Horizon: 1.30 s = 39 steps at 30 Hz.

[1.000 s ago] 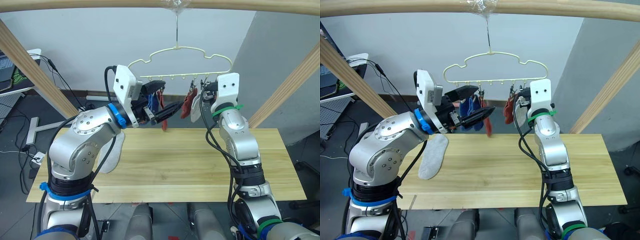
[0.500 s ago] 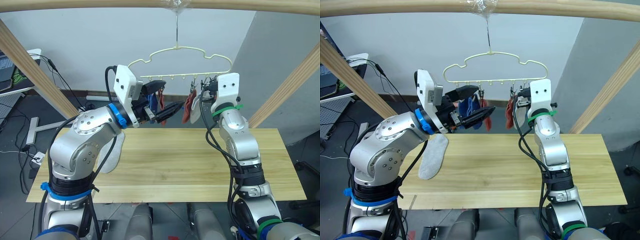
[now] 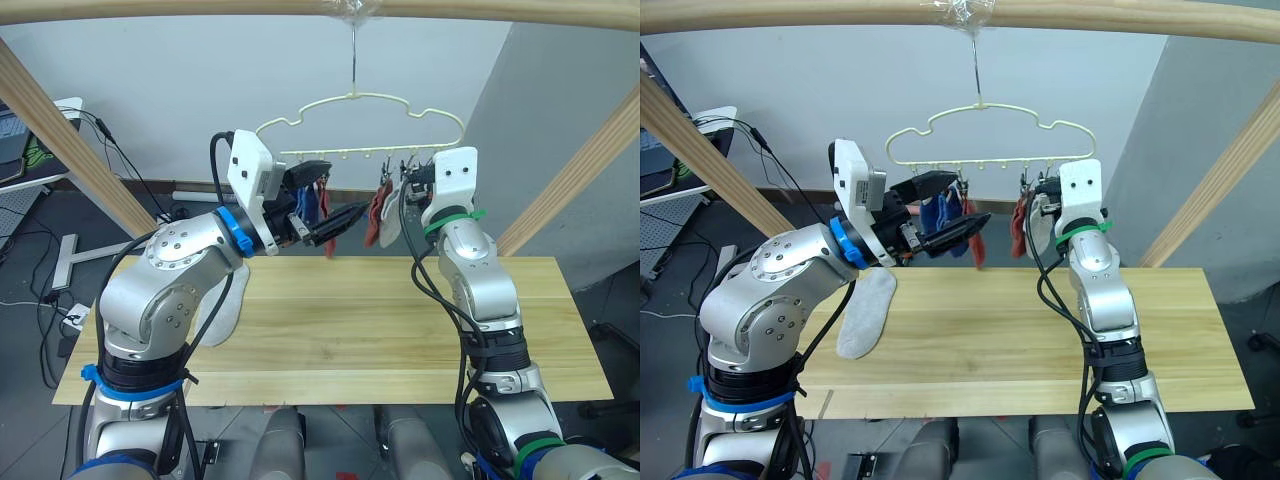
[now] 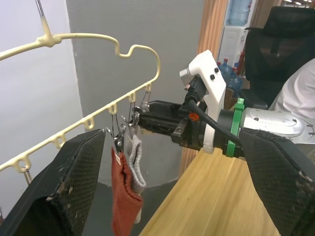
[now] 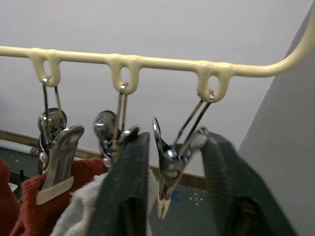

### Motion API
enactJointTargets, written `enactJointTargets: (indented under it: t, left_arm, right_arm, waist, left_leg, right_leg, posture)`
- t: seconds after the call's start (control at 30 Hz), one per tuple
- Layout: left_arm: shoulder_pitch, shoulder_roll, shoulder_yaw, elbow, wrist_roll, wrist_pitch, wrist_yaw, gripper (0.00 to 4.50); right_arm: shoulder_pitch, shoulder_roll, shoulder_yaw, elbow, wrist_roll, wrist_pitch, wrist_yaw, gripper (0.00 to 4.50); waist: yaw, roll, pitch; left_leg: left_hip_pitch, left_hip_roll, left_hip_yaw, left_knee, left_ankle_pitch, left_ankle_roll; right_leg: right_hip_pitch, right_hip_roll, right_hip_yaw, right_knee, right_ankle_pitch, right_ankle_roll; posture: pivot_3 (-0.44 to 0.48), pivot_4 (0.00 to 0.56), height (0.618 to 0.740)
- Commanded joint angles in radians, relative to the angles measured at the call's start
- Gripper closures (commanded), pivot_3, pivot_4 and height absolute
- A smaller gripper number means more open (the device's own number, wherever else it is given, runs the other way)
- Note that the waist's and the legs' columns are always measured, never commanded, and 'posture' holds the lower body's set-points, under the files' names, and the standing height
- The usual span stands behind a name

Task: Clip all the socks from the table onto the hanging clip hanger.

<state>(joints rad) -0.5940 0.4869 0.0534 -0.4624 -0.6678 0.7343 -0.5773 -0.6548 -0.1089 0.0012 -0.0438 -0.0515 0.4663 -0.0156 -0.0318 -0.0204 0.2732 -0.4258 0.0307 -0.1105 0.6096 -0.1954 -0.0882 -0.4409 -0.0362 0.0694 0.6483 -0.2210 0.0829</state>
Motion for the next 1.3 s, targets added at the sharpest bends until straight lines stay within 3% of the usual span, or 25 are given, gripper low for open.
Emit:
enactJointTargets:
  t: [0.03, 1.13, 1.3]
  left_arm:
    - [-0.006, 0.0, 0.003, -0.041, -0.012, -0.01, 0.004, 0.0]
    - [-0.025, -0.005, 0.007, -0.043, -0.022, -0.006, 0.015, 0.0]
    - [-0.026, -0.007, 0.007, -0.044, -0.032, -0.005, 0.018, 0.0]
  right_arm:
    - [-0.014, 0.001, -0.008, -0.034, 0.001, -0.007, 0.001, 2.97]
    - [-0.055, 0.009, -0.001, 0.005, -0.011, -0.037, -0.007, 2.97]
    - [-0.051, 0.006, -0.006, 0.004, -0.007, -0.038, -0.004, 4.06]
  waist:
    - [0.0, 0.0, 0.0]
    - [0.0, 0.0, 0.0]
    - [0.0, 0.0, 0.0]
  left_leg:
    - [0.0, 0.0, 0.0, 0.0, 0.0, 0.0]
    - [0.0, 0.0, 0.0, 0.0, 0.0, 0.0]
    - [0.0, 0.0, 0.0, 0.0, 0.0, 0.0]
  right_leg:
    - [0.0, 0.0, 0.0, 0.0, 0.0, 0.0]
    - [0.0, 0.0, 0.0, 0.0, 0.0, 0.0]
    - [0.0, 0.0, 0.0, 0.0, 0.0, 0.0]
  posture:
    - [0.099, 0.261, 0.74]
    - [0.106, 0.262, 0.74]
    - [0.104, 0.264, 0.74]
